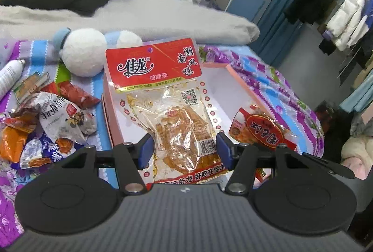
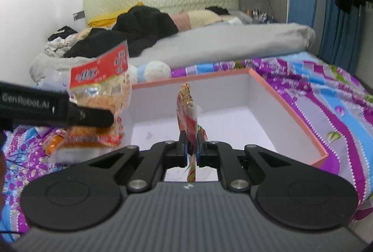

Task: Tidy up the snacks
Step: 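Carry both packets over the pink box and open both grippers to drop them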

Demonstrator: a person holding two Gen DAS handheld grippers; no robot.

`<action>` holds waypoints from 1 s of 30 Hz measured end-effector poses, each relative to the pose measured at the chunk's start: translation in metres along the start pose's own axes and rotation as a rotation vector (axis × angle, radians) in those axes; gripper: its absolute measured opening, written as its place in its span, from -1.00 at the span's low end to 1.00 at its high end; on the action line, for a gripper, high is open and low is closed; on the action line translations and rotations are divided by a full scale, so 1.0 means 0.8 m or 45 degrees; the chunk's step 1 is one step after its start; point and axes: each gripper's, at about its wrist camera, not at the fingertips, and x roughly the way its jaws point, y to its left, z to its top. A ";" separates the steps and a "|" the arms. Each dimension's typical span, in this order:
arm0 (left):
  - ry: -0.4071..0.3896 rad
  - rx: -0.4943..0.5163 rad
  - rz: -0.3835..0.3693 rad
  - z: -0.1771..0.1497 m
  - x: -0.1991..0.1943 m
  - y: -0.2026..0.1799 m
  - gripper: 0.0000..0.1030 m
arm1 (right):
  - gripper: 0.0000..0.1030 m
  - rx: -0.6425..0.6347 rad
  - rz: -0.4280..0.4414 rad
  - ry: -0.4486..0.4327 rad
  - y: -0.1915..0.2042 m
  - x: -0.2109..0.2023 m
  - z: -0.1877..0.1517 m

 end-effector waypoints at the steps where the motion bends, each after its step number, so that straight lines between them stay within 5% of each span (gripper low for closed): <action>1: 0.012 -0.004 -0.001 0.002 0.009 0.000 0.22 | -0.80 0.004 0.010 0.010 -0.004 0.005 0.000; 11: 0.111 0.033 0.024 0.014 0.078 0.002 0.23 | -0.76 0.000 0.025 0.111 -0.023 0.060 -0.005; 15: 0.115 0.034 0.026 0.018 0.093 0.007 0.41 | -0.75 0.036 0.033 0.153 -0.033 0.079 -0.012; 18: 0.116 0.080 0.066 0.018 0.098 0.006 0.67 | -0.41 0.062 0.032 0.174 -0.041 0.086 -0.016; 20: 0.114 0.094 0.076 0.017 0.096 0.006 0.67 | 0.13 0.080 0.023 0.184 -0.045 0.088 -0.018; 30: 0.032 0.076 0.038 0.007 0.034 0.009 0.67 | 0.11 0.103 0.004 0.133 -0.038 0.055 -0.015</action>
